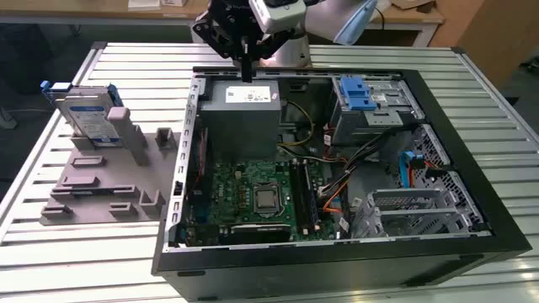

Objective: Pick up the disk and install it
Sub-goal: 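Reach for the disk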

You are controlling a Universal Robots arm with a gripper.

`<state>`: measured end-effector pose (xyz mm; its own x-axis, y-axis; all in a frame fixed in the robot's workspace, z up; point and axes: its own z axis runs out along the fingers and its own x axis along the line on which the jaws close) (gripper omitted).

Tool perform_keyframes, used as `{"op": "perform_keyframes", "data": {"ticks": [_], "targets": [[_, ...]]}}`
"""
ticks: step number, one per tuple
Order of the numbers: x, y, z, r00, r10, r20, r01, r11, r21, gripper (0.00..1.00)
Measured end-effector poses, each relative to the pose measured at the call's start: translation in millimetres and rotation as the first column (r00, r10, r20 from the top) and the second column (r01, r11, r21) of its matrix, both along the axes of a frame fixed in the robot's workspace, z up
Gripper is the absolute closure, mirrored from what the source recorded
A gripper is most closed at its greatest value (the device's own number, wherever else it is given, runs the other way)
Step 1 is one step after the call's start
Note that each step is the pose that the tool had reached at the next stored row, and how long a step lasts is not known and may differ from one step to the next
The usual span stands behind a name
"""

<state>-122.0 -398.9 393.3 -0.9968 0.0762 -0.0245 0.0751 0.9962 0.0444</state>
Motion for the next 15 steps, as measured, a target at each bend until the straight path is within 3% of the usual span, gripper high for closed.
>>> {"op": "perform_keyframes", "data": {"ticks": [15], "targets": [[-6.4,0.0,0.0,1.0,0.0,0.0,0.0,1.0,0.0001,0.89]]}}
